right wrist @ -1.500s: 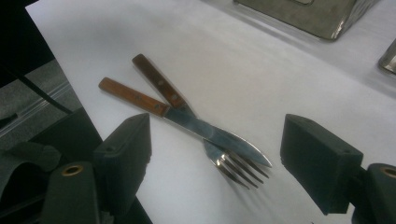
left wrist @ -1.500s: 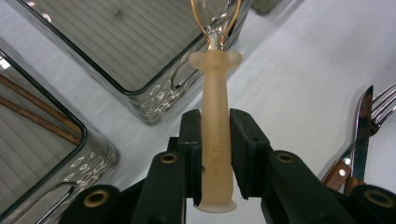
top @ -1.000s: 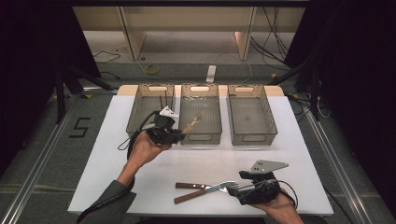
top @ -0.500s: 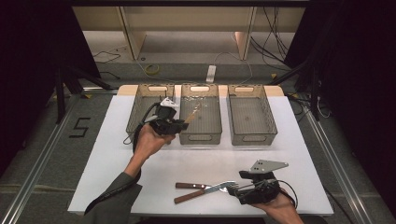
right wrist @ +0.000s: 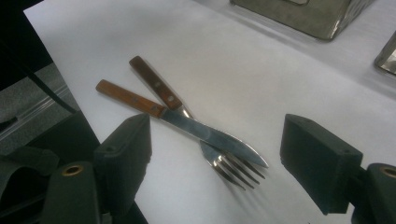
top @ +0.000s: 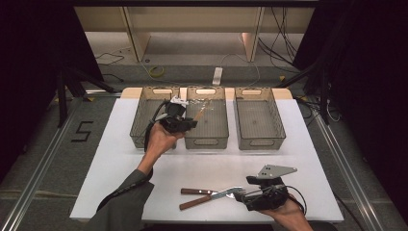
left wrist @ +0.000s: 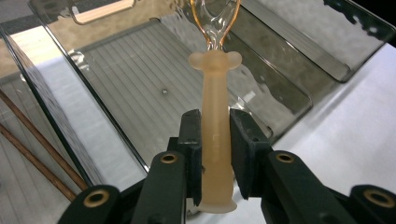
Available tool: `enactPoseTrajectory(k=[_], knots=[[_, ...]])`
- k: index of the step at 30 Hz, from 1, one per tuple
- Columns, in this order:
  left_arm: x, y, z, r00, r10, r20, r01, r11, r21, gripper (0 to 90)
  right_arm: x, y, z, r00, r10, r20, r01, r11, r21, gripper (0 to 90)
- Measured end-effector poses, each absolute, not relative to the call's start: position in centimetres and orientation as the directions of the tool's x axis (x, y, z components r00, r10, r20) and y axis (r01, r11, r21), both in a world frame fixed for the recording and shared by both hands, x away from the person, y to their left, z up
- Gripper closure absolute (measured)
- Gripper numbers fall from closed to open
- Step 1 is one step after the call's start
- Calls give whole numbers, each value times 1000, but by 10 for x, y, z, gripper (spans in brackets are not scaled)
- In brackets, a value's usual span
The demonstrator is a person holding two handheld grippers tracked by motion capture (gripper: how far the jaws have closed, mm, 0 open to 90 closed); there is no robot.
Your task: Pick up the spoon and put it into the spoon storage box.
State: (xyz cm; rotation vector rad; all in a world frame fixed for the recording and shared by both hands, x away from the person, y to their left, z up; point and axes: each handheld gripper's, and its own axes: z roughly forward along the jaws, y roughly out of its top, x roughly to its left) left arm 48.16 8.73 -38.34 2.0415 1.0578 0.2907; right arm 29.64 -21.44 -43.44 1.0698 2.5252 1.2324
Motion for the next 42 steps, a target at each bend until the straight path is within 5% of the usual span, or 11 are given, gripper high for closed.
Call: enactPoseTrajectory(k=[42], knots=[[512, 67, -404, 559, 804, -201, 659, -284, 696, 699, 296, -214, -434, -746, 643, 175, 534, 420, 734, 259]])
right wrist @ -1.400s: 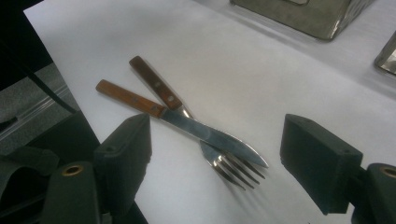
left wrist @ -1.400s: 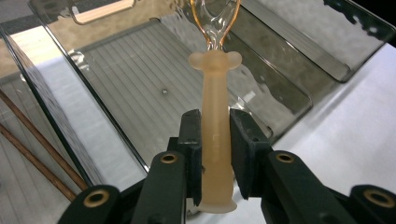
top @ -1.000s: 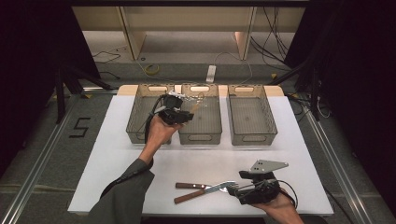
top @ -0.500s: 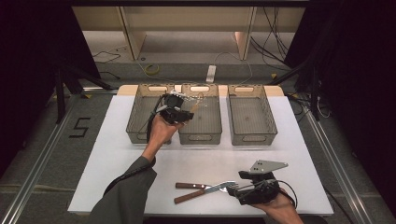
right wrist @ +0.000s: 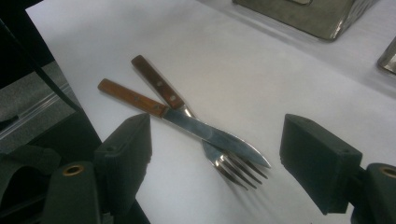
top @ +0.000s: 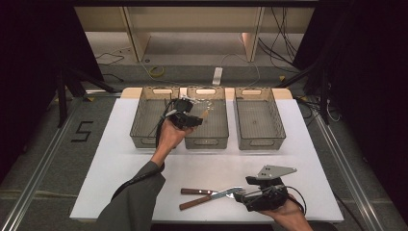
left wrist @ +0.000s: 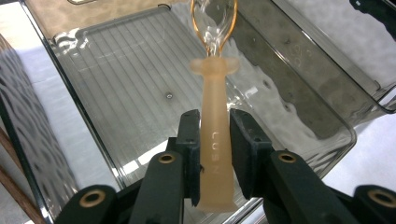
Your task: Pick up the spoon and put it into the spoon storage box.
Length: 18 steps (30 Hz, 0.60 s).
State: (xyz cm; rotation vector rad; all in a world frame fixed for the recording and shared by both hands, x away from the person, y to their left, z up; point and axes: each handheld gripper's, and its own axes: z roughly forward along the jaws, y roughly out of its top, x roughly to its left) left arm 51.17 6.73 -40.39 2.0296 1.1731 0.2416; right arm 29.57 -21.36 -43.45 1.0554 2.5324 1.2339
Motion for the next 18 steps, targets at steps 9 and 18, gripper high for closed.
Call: enactPoseTrajectory(k=[9, 18], knots=[[506, 74, -391, 564, 784, -261, 664, -242, 707, 344, 295, -213, -434, -745, 643, 177, 535, 418, 735, 259], [473, 94, -377, 594, 762, -258, 625, -236, 744, 238, 295, -211, -432, -754, 634, 172, 524, 423, 740, 259]])
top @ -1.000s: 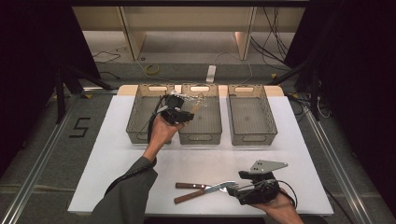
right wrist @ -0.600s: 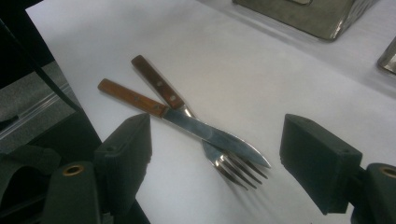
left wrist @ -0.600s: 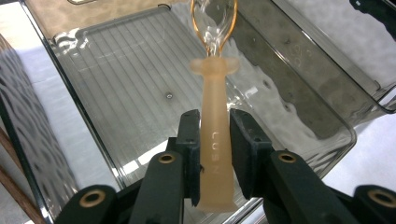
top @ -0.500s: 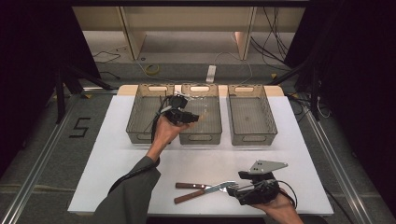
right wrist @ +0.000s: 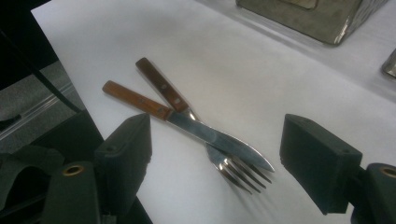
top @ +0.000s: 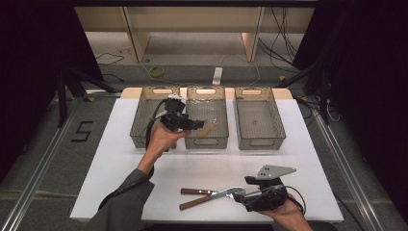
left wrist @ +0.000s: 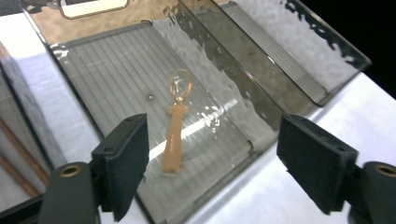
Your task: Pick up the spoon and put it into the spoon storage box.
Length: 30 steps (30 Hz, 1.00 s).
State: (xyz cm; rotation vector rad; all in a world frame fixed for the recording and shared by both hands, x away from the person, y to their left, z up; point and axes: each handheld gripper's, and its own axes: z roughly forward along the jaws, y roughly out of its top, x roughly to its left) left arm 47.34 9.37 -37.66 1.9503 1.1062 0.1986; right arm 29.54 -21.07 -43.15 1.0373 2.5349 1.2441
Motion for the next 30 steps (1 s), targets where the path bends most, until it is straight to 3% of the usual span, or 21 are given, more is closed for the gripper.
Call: enactPoseTrajectory(k=[14, 30], knots=[[415, 121, -380, 636, 741, -214, 587, -285, 758, 198, 298, -203, -427, -771, 618, 154, 503, 442, 743, 262], [378, 112, -384, 713, 682, -164, 555, -405, 726, 168, 295, -210, -432, -757, 634, 156, 513, 429, 743, 262]])
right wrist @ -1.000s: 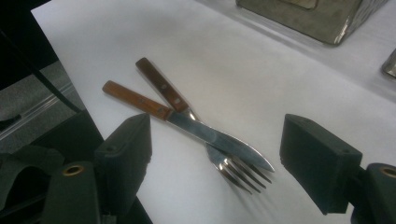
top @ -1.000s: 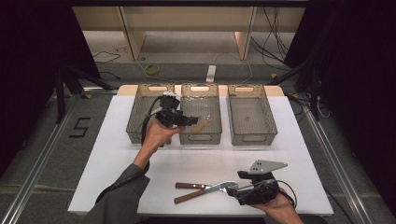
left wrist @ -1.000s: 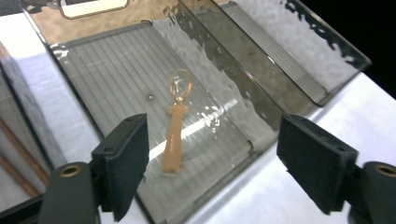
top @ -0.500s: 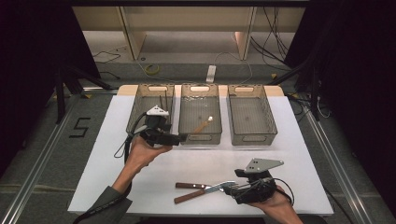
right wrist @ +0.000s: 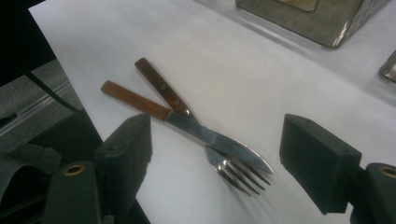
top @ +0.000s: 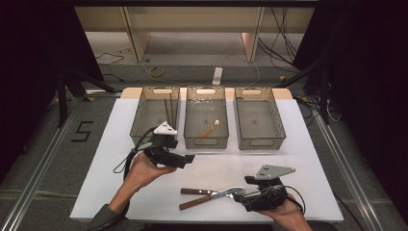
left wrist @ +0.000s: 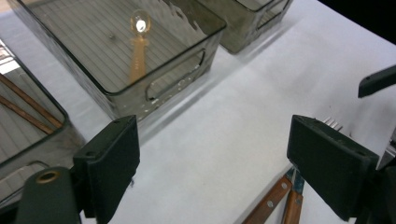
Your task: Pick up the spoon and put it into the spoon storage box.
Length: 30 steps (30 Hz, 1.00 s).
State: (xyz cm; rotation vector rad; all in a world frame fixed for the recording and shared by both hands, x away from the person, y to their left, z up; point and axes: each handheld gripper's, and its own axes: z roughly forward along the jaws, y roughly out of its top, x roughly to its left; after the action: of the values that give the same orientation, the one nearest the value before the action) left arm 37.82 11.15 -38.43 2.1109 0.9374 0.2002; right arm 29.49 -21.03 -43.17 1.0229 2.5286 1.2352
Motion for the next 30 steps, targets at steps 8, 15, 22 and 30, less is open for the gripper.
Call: enactPoseTrajectory(k=[8, 15, 22, 30], knots=[[368, 107, -393, 733, 664, -147, 554, -458, 695, 164, 295, -214, -431, -747, 645, 160, 520, 418, 745, 262], [360, 105, -399, 748, 651, -128, 536, -479, 695, 164, 295, -215, -431, -744, 648, 162, 523, 414, 745, 262], [354, 102, -405, 773, 621, -128, 535, -530, 658, 164, 295, -216, -432, -745, 647, 164, 524, 414, 745, 261], [348, 96, -410, 788, 602, -130, 536, -566, 626, 164, 297, -219, -434, -739, 651, 171, 531, 408, 743, 261]])
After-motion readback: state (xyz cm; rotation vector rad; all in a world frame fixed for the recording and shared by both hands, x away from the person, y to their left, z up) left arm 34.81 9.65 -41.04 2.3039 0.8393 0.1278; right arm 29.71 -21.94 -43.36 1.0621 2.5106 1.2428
